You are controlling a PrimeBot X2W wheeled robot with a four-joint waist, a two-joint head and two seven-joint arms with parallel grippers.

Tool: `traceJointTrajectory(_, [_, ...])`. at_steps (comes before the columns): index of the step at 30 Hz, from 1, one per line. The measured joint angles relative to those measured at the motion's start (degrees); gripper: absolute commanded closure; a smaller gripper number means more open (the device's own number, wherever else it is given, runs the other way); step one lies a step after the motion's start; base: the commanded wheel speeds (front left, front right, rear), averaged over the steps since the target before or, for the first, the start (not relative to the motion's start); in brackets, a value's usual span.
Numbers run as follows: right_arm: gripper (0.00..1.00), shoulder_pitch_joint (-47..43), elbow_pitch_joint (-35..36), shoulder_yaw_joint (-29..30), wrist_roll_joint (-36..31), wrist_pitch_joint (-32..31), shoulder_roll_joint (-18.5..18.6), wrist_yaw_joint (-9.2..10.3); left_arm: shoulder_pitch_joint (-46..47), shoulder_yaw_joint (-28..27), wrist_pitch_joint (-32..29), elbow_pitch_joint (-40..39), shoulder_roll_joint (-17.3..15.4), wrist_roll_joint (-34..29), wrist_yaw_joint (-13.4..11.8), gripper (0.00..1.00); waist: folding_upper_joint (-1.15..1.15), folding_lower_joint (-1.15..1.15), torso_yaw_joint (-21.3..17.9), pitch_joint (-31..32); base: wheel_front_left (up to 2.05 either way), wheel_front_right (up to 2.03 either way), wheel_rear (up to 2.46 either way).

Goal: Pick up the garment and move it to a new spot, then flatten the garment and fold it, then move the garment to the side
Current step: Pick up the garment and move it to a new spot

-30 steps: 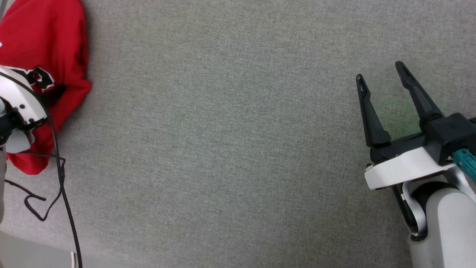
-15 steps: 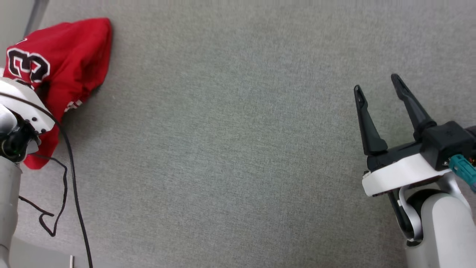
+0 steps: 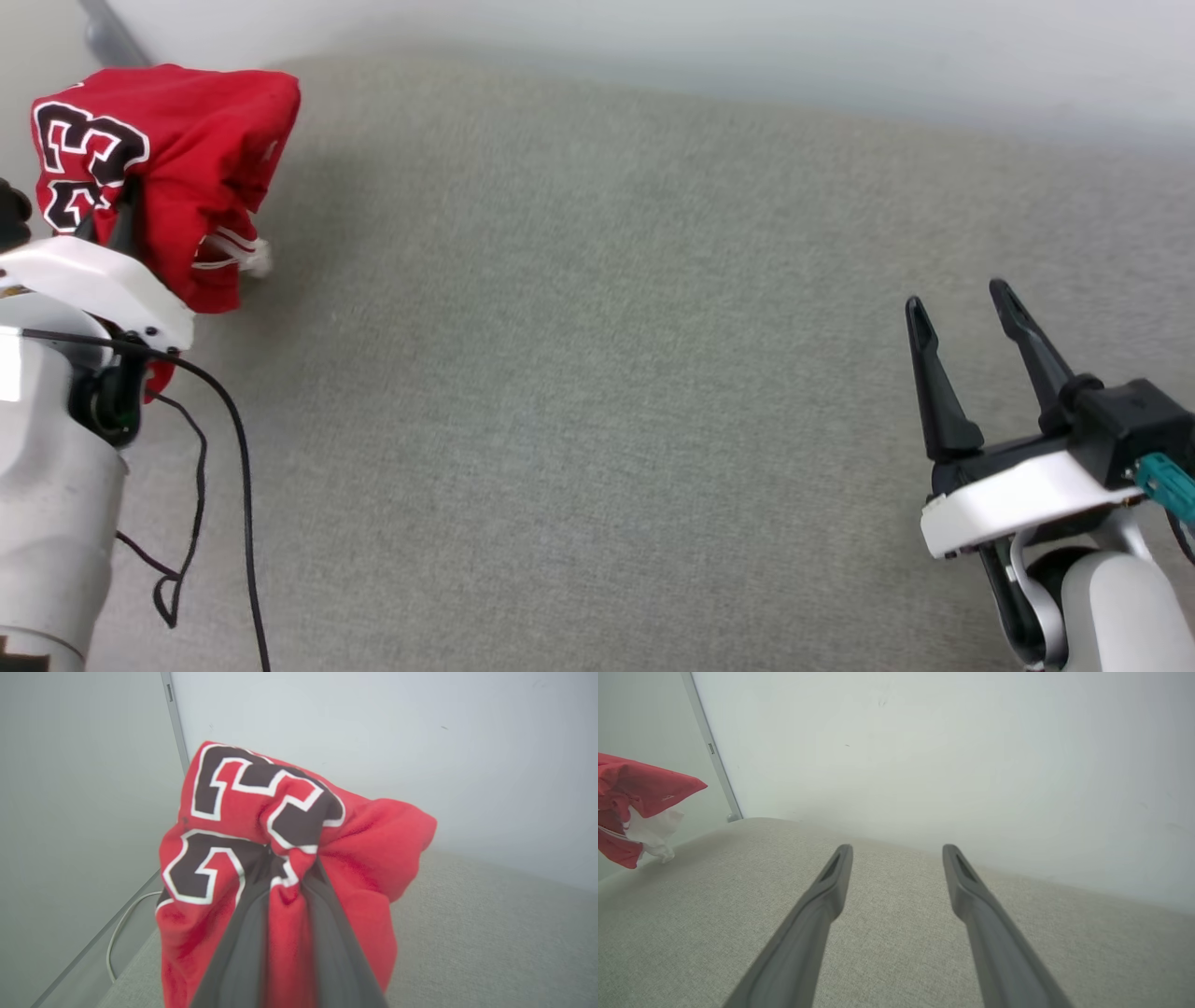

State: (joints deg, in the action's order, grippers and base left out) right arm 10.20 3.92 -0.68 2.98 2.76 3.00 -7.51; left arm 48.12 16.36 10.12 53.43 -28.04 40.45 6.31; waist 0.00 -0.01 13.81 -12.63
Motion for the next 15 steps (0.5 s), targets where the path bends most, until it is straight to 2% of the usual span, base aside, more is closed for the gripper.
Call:
traceJointTrajectory(7, [0.00,-2.88,-0.46,-0.47,2.22,0.49,-0.02,0.00,-4.33,0.59,1.05,-4.80,1.01,-0.09,-1.88,1.00,0.00,0.00,-3.57,4.35,0.00,0.00,0.00])
traceJointTrajectory(15, [0.00,-6.37,-0.67,0.03,3.61,0.45,-0.03,0.00,-13.50,4.20,-4.47,-17.04,2.99,-0.40,-4.27,1.00,0.00,-0.01,-9.96,7.91,0.00,0.00,0.00])
